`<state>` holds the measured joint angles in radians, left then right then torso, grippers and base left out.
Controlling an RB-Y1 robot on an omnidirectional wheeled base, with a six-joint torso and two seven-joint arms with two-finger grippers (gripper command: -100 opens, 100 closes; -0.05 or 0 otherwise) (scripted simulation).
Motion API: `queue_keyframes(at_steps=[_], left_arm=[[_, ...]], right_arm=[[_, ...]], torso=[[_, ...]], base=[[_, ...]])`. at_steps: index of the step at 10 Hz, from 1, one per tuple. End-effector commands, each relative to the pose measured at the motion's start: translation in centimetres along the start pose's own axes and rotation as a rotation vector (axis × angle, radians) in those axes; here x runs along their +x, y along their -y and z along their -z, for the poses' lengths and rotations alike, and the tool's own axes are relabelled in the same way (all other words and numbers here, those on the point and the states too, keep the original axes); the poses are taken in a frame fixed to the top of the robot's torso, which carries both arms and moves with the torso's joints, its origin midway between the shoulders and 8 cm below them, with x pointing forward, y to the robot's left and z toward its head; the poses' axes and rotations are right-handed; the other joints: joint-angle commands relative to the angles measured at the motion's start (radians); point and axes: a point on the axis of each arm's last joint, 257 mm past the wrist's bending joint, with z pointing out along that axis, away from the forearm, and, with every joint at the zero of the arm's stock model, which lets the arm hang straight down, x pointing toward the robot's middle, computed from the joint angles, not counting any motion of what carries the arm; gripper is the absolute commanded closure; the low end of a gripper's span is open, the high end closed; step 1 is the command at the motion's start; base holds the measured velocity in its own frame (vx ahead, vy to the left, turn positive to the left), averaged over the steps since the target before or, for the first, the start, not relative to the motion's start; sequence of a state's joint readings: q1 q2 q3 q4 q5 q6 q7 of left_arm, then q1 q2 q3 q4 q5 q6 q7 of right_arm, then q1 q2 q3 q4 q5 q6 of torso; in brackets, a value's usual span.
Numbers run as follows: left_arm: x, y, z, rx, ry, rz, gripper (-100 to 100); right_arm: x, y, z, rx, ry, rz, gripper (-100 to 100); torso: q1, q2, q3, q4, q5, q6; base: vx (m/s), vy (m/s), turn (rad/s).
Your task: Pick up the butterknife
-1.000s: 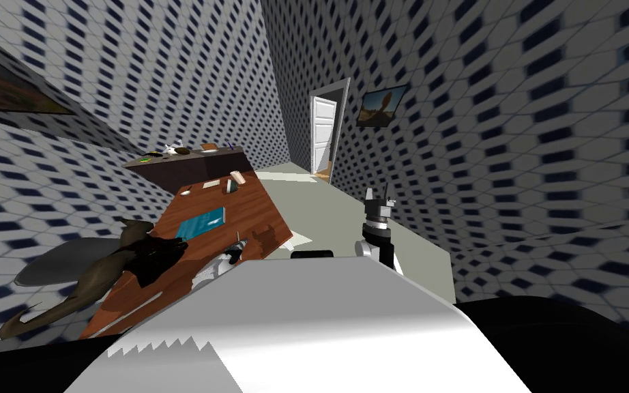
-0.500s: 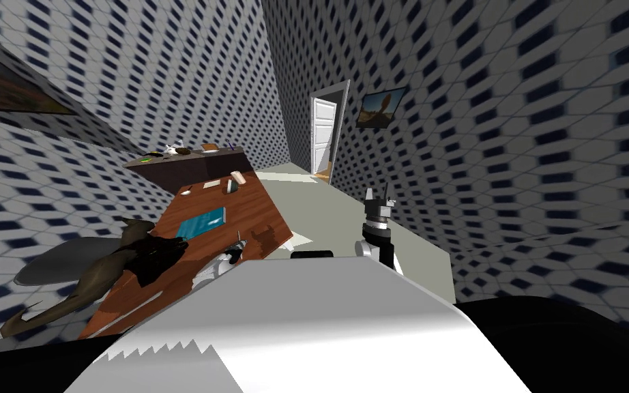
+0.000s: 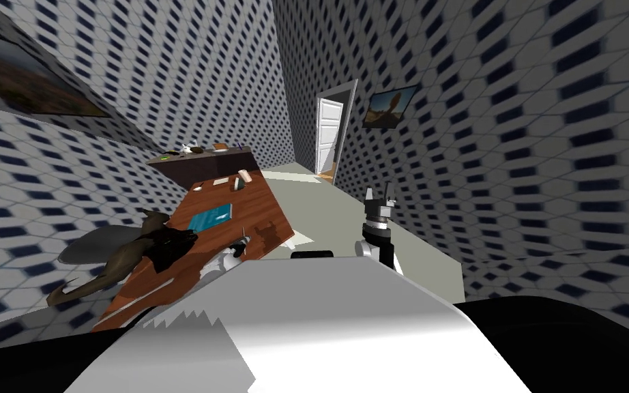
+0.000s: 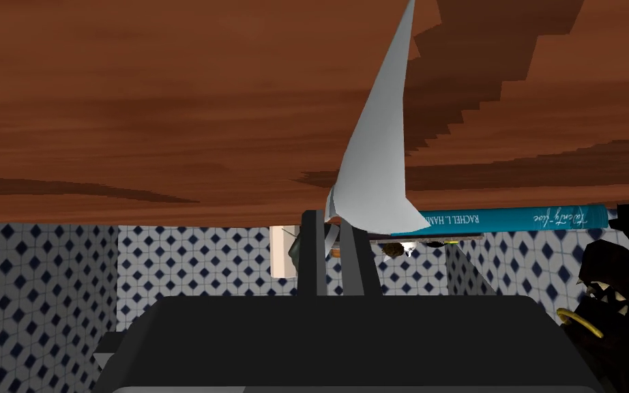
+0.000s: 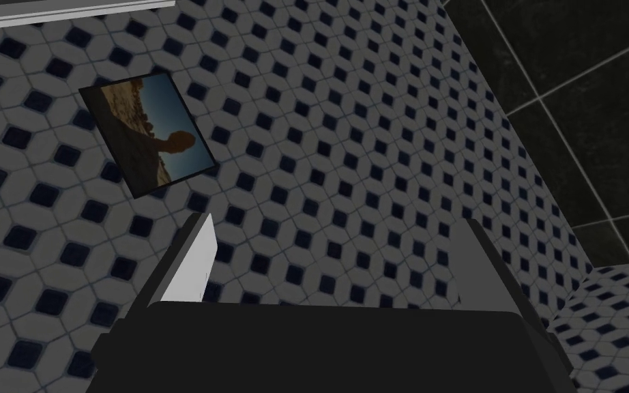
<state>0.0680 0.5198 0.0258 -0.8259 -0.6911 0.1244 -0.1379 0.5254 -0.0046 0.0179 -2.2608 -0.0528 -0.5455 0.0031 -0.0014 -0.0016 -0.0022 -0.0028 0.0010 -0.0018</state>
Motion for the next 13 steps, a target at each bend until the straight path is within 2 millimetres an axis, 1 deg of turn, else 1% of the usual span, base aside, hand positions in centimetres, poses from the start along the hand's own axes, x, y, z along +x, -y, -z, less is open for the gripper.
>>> queue_keyframes(at_steps=[1,2,3,4,7,8,10,12,13], left_arm=[[-0.5,1.3,-0.4,0.018,-0.002,-0.018,100],[-0.5,1.3,-0.4,0.018,-0.002,-0.018,100],[-1.1,2.4,-0.8,0.034,0.000,-0.035,100],[-1.1,2.4,-0.8,0.034,-0.001,-0.030,100],[-2.9,5.7,-1.9,0.077,0.005,-0.066,100],[-2.9,5.7,-1.9,0.077,0.004,-0.069,100],[-4.3,7.8,-2.5,0.103,0.011,-0.089,100],[-4.2,7.5,-2.3,0.100,0.010,-0.091,100],[-4.2,7.5,-2.4,0.100,0.010,-0.094,0]], right_arm=[[0.0,0.0,0.0,0.000,0.000,0.000,0],[0.0,0.0,0.0,0.000,0.000,0.000,0],[0.0,0.0,0.0,0.000,0.000,0.000,0],[0.0,0.0,0.0,0.000,0.000,0.000,0],[0.0,0.0,0.0,0.000,0.000,0.000,0],[0.0,0.0,0.0,0.000,0.000,0.000,0],[0.0,0.0,0.0,0.000,0.000,0.000,0],[0.0,0.0,0.0,0.000,0.000,0.000,0],[0.0,0.0,0.0,0.000,0.000,0.000,0]], torso=[[0.000,0.000,0.000,0.000,0.000,0.000],[0.001,0.000,0.000,0.000,0.000,-0.001],[0.001,0.000,0.000,0.000,0.001,0.000],[0.001,0.000,0.000,0.000,0.001,-0.001],[0.002,0.001,0.000,0.000,0.001,-0.001],[0.001,0.001,0.001,0.000,0.001,-0.001],[0.001,0.001,0.000,0.000,0.001,0.000],[0.002,0.001,0.001,0.000,0.001,0.000],[0.002,0.000,0.000,0.000,0.002,0.000]], base=[[-0.020,-0.018,0.120],[-0.015,-0.012,0.067],[-0.016,-0.014,0.106],[-0.011,-0.013,0.074],[-0.023,-0.018,0.194],[-0.019,-0.021,0.046],[-0.019,-0.020,0.137],[-0.010,-0.013,0.049],[0.000,0.000,0.000]])
